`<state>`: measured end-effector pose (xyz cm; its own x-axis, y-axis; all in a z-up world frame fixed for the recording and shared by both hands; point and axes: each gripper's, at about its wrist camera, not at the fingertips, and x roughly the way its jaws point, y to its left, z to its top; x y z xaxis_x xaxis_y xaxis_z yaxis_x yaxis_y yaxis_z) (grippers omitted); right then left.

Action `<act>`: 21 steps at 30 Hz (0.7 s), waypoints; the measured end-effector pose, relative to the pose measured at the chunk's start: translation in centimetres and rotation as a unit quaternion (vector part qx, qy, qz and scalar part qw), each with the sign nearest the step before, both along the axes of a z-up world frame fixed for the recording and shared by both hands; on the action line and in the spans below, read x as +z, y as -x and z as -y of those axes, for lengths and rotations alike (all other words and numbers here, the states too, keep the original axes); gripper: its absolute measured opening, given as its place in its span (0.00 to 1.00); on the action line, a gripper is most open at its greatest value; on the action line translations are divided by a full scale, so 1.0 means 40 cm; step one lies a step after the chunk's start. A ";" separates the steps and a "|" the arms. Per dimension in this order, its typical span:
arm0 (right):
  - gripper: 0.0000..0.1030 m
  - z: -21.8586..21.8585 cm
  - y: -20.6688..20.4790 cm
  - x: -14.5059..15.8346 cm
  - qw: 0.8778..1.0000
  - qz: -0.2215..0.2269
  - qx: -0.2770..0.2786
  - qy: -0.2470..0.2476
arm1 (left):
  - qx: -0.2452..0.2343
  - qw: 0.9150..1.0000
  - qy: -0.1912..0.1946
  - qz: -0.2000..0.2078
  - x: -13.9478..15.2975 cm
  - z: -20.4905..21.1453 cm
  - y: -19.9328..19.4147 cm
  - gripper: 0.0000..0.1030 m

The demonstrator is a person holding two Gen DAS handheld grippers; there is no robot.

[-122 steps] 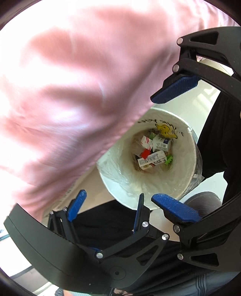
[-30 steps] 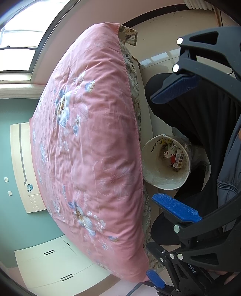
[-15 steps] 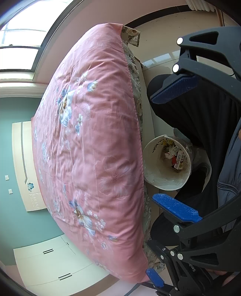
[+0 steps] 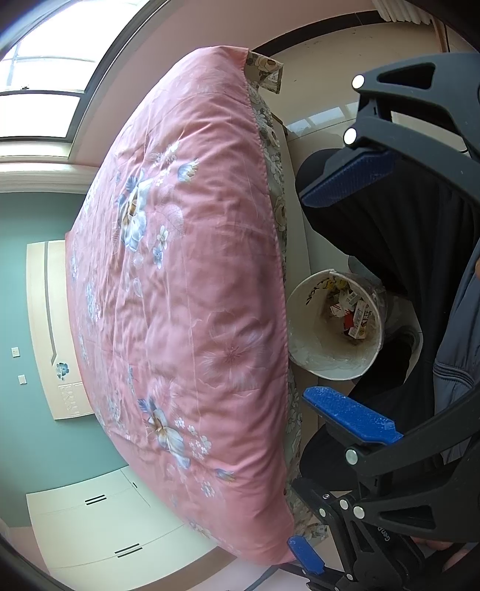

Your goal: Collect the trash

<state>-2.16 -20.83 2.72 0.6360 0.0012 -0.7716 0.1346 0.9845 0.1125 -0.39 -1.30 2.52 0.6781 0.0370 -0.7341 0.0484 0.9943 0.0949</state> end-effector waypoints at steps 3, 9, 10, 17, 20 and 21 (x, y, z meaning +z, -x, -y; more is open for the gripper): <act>0.93 0.001 0.001 0.000 1.000 0.000 0.000 0.000 | -0.001 1.000 -0.001 -0.001 0.001 0.002 -0.003 0.95; 0.93 0.001 -0.001 0.001 1.000 -0.001 0.002 0.000 | 0.000 1.000 0.000 0.000 0.001 -0.001 -0.003 0.95; 0.93 0.000 -0.001 0.001 1.000 -0.001 0.002 0.001 | 0.001 1.000 0.000 0.000 0.001 0.000 -0.003 0.95; 0.93 -0.003 -0.003 0.002 1.000 -0.002 0.004 0.001 | 0.001 1.000 0.000 0.000 0.002 -0.001 -0.002 0.95; 0.93 -0.002 -0.005 0.002 1.000 -0.003 0.006 0.001 | 0.000 1.000 0.003 0.000 0.003 -0.002 -0.003 0.95; 0.93 -0.001 -0.007 0.001 1.000 -0.004 0.007 0.001 | 0.001 1.000 0.005 0.000 0.003 -0.005 -0.005 0.95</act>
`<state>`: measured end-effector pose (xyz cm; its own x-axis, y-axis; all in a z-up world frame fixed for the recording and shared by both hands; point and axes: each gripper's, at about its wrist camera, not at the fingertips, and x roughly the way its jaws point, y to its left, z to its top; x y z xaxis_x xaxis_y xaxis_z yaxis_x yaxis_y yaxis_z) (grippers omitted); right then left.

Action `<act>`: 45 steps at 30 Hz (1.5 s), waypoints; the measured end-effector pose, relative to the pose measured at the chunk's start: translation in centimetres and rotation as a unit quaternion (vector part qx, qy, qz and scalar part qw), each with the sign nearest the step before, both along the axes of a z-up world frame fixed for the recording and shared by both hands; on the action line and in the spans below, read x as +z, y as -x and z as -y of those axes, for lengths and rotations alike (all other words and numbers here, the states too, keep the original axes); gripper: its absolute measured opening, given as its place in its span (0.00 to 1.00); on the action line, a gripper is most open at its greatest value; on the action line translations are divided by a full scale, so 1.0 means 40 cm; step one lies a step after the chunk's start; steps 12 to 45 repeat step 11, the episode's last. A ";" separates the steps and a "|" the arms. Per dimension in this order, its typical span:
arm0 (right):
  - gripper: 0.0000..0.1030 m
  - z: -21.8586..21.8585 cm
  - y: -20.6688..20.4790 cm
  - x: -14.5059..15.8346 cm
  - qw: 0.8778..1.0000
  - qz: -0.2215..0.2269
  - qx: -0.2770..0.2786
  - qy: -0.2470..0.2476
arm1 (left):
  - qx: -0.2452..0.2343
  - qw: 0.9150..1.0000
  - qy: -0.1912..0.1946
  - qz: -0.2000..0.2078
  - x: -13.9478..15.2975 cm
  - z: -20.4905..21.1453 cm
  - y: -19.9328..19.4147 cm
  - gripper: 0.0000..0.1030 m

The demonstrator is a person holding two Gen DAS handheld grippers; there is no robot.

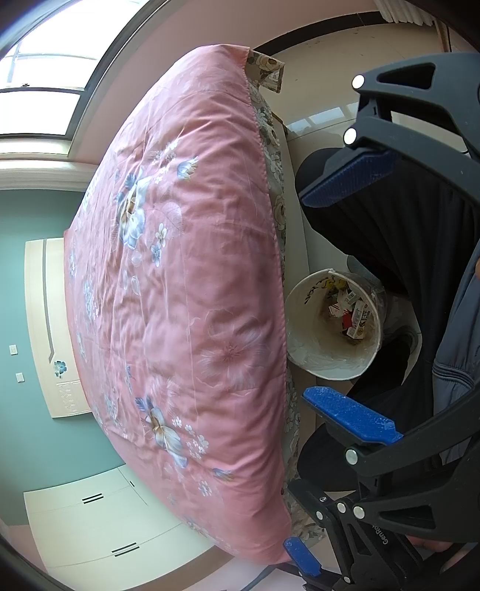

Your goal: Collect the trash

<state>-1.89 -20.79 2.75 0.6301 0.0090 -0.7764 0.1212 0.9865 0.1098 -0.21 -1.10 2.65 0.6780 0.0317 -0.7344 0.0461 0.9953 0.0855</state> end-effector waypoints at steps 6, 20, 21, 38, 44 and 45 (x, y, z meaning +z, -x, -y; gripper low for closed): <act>0.93 0.001 0.000 -0.001 1.000 0.000 0.001 0.001 | -0.011 1.000 0.003 -0.004 0.001 -0.003 -0.004 0.95; 0.93 0.003 -0.002 -0.005 1.000 -0.001 0.003 -0.001 | -0.021 1.000 -0.005 0.001 0.004 0.010 0.002 0.95; 0.93 0.003 -0.002 -0.005 1.000 -0.001 0.003 -0.001 | -0.021 1.000 -0.005 0.001 0.004 0.010 0.002 0.95; 0.93 0.003 -0.002 -0.005 1.000 -0.001 0.003 -0.001 | -0.021 1.000 -0.005 0.001 0.004 0.010 0.002 0.95; 0.93 0.003 -0.002 -0.005 1.000 -0.001 0.003 -0.001 | -0.021 1.000 -0.005 0.001 0.004 0.010 0.002 0.95; 0.93 0.003 -0.002 -0.005 1.000 -0.001 0.003 -0.001 | -0.021 1.000 -0.005 0.001 0.004 0.010 0.002 0.95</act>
